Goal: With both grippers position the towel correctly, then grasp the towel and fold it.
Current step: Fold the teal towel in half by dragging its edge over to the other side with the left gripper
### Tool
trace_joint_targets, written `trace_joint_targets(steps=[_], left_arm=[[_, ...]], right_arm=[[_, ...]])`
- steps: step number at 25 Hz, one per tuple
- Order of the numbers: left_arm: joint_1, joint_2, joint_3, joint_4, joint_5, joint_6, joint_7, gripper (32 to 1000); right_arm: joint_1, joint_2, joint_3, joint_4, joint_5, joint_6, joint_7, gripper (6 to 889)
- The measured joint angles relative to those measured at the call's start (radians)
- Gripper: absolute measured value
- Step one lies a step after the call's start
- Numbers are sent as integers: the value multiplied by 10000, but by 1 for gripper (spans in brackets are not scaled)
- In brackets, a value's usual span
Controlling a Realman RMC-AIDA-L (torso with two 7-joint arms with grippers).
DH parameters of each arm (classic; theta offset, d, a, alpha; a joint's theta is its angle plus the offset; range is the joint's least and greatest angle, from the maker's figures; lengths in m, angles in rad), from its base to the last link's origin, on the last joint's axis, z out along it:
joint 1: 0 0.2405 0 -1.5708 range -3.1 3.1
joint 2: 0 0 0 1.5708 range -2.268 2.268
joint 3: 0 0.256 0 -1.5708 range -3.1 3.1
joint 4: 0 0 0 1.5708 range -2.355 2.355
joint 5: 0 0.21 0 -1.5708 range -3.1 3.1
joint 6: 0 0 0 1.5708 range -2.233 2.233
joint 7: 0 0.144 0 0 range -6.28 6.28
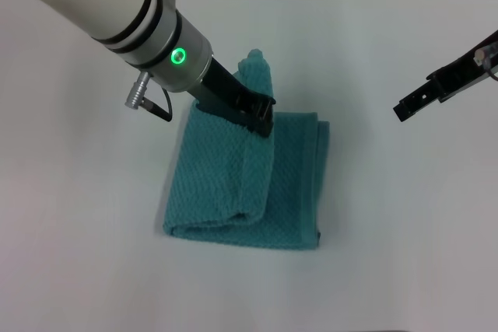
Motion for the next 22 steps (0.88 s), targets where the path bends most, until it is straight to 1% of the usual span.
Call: trace_joint_targets(steps=[3,5,8,10,13,15,17,18,22], left_arm=[[-31,10,6,-26,-39,-4,6,138],[-76,40,8,-5,-5,45,6,140],[-143,88,-67,60,69,260,7,143],[-181,113,-121,255,101,536,2,145],[-315,96,-145,549,117,864,-17,148],[-449,45,-110,554,77,898,-18,149],[-646,-3,4,171,42,673,-10,151],[-716,-11,45,-66,16,552,-6,152],[-1044,-20,107,-1421,-284,-202,116,156]], right_arm=[[0,0,-3,0,0,-1,0,852],[-5,0,-2,4,0,-1,-4,852],[-53,0,2,12,0,-2,-6,852],[-84,0,2,15,-1,-2,-7,852],[-84,0,14,17,-1,-2,-7,852],[-46,0,15,16,0,-2,-8,852],[-19,0,17,16,0,-3,-8,852],[-16,0,17,16,0,-2,-8,852],[-13,0,7,16,-1,-2,-8,852]])
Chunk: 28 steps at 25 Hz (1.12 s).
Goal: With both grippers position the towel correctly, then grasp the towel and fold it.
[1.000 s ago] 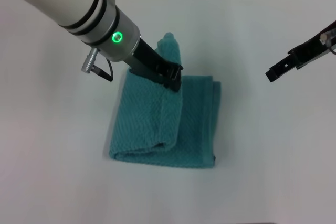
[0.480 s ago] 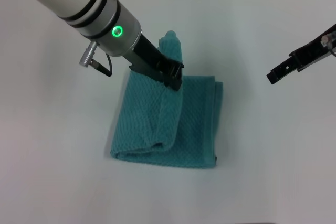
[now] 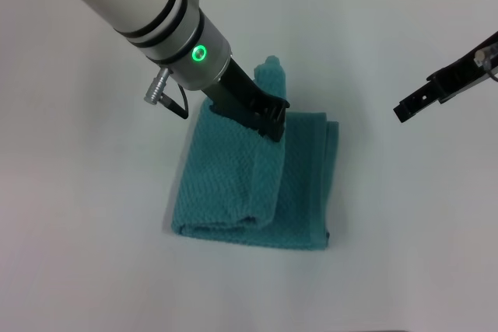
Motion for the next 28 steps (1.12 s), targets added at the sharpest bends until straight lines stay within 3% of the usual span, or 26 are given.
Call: trace_joint_targets(steps=[5,12,17,22,25,28], left_arm=[[-112,8,-25,-732,-328,-485,45,161],[-39,46,-87,-704,-1140,-448,420,168],[-15,64,-117,-702,-1298,-421,455,173],[-10,93,-226,-679,-1272,-266,461,424],[15,165,-230,-671,-1127,-144,499,667],[150,241,-330,-501,-762,91,449,791]], right_arm=[[3,0,8,0,0,0,0,852],[-31,1,10,-1,0,0,0,852],[-42,0,2,-1,0,0,0,852],[-51,0,10,-1,0,0,-6,852],[-69,0,10,-1,0,0,-13,852],[-89,0,10,-1,1,51,-15,852]])
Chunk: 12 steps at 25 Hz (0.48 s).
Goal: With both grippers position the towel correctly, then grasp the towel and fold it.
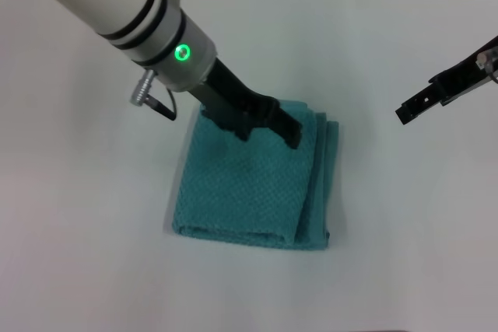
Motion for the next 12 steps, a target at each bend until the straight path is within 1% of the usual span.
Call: trace_joint_targets(steps=[2,7,8,10,12], left_arm=[[129,26,-319,150,476,290,-70,873],[419,26,-1457,575,1888,1212,-97,919],[427,28,-1489,593,1938,1245,-97,919],[502,58,-1751,706,2442,1526,-139,919],[562,76,-1892,762,2953,1653,-288,919]], right_arm=[[-5,0,0,0,-1,19,0,852],[-21,1,3,-1,0,64,0,852],[-28,0,7,3,0,79,0,852],[-36,-1,13,93,1,144,2,852],[-37,1,14,313,-1,242,6,852]])
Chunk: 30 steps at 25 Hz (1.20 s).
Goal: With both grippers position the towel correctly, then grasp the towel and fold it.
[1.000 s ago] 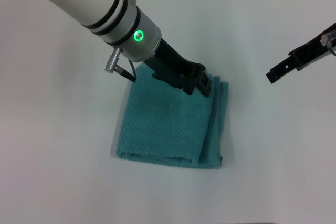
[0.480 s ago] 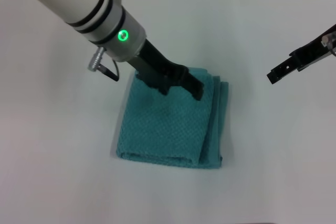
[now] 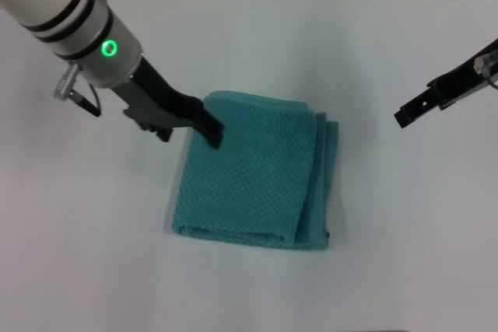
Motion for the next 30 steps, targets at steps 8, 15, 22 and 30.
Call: trace_joint_targets(steps=[8,15,22,30], left_arm=[[171,-39,-341,382,1215,301,-305,919],[111,-117,-361,480,1320,375,-307,919],[108,-145,-369,486,1253,372,-307,919],[108,-164,-371,490,1247,372,-307,919]], right_arm=[[-1,-12,2,328,0,180,8,852],[20,-16,2,331,1,178,10,852],[46,-16,2,331,0,157,10,852],[54,-16,-5,331,0,151,10,852]])
